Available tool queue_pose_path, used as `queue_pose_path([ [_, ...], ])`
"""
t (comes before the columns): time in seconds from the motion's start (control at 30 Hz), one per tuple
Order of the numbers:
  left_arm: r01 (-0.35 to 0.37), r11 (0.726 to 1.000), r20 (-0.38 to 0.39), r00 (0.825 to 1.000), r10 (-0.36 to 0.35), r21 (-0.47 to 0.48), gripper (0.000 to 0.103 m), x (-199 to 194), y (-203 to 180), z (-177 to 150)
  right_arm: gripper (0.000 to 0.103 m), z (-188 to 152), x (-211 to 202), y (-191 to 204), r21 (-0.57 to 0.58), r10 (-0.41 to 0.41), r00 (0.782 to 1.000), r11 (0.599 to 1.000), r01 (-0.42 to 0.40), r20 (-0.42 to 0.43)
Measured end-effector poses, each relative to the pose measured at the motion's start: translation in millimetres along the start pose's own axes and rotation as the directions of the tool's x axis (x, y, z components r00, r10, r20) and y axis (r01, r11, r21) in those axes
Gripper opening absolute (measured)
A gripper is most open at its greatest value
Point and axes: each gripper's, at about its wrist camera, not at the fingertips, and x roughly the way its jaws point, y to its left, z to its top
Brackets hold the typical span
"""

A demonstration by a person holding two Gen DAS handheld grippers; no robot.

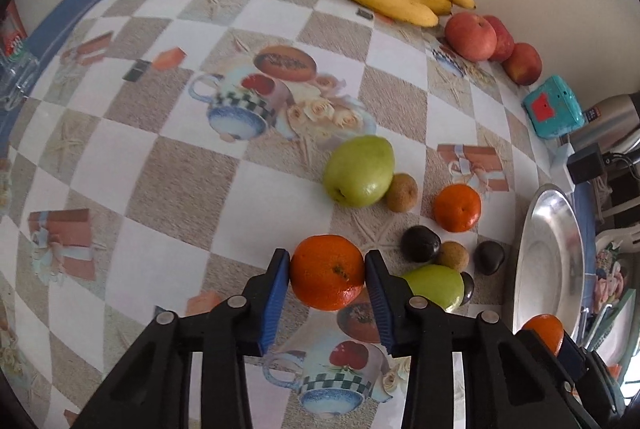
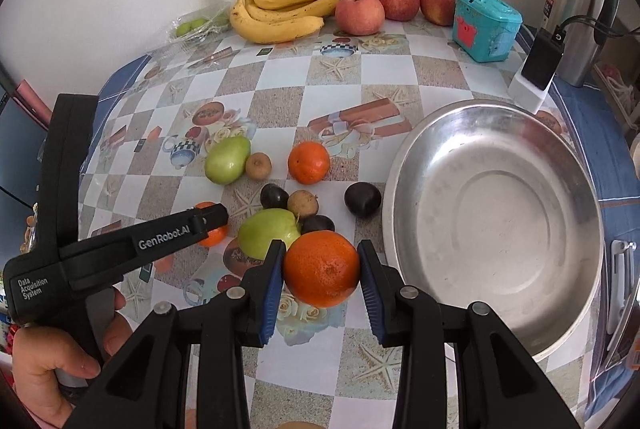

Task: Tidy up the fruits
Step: 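Close the left gripper on another orange while the right gripper lifts its orange, then carry both oranges over the steel bowl and open both grippers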

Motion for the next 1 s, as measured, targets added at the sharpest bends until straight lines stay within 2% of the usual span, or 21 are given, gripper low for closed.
queue_pose_path([
  [0.27, 0.013, 0.999, 0.073, 0.997, -0.01, -0.032, 0.041, -22, 5, 5, 0.038, 1, -3, -9, 0.031, -0.007, 1.0, 1.0, 0.007, 0.004],
  [0.47, 0.012, 1.0, 0.112, 0.994, -0.011, -0.006, 0.041, -33, -7, 5, 0.038, 3, -9, -23, 0.078, -0.001, 1.0, 0.997, 0.0, 0.018],
  [0.57, 0.022, 1.0, 0.121, 0.992, -0.024, 0.014, 0.041, -37, -17, 6, 0.038, 5, -11, -30, 0.091, -0.03, 0.999, 0.995, 0.028, 0.024],
  [0.77, 0.042, 0.994, 0.115, 0.992, -0.053, 0.097, 0.041, -38, -52, 4, 0.038, 11, -17, -50, 0.127, -0.091, 0.995, 0.988, 0.085, 0.046],
  [1.0, 0.093, 0.975, 0.084, 0.99, -0.112, 0.203, 0.041, -33, -106, 0, 0.038, 18, -23, -88, 0.198, -0.159, 0.986, 0.97, 0.145, 0.057],
])
